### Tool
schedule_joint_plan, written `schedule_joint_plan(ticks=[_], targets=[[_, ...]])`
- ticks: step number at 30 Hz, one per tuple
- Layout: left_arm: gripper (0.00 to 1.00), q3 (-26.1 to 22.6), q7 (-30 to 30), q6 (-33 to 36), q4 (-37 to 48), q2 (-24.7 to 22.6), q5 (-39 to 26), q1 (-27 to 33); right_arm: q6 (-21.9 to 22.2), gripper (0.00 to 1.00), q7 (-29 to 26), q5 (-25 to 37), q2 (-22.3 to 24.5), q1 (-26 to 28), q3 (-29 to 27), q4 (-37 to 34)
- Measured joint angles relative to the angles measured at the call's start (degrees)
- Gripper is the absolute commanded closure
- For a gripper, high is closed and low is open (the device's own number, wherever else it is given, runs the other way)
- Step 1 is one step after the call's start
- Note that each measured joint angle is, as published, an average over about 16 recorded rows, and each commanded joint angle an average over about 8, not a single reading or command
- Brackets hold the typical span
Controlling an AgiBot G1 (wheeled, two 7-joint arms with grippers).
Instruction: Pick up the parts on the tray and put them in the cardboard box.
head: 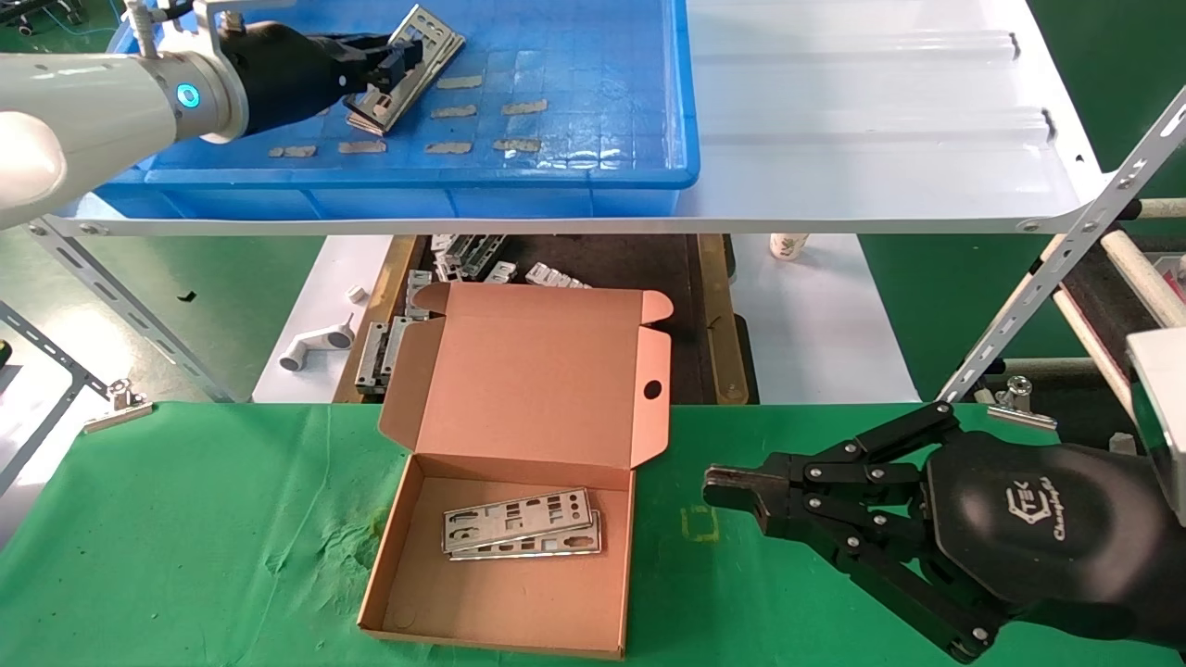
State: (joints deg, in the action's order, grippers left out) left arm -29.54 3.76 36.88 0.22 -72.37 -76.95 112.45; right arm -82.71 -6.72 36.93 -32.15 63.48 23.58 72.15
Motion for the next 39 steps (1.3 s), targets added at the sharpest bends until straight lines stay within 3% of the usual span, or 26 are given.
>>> schedule_joint_plan(ticks=[13, 15, 21, 23, 39], targets=[[0.01, 0.0, -0.1, 1.0, -0.3, 0.3, 0.0, 0.0, 0.0, 1.0, 0.0, 0.0, 0.0, 0.0, 0.0, 0.0], [0.17, 0.0, -0.2, 1.2, -0.4, 0.3, 0.0, 0.0, 0.0, 1.0, 0.0, 0.0, 0.0, 0.0, 0.0, 0.0], [0.89, 0.0, -0.3, 1.3, -0.4, 0.4, 0.0, 0.1, 0.0, 1.0, 0.0, 0.0, 0.0, 0.0, 0.0, 0.0], [0.99, 0.0, -0.4, 1.3, -0.4, 0.4, 0.0, 0.1, 0.0, 1.0, 0.0, 0.0, 0.0, 0.0, 0.0, 0.0], [1.0, -0.1, -0.1, 1.4, -0.1, 0.3, -0.1, -0.1, 0.0, 1.0, 0.0, 0.0, 0.0, 0.0, 0.0, 0.0]])
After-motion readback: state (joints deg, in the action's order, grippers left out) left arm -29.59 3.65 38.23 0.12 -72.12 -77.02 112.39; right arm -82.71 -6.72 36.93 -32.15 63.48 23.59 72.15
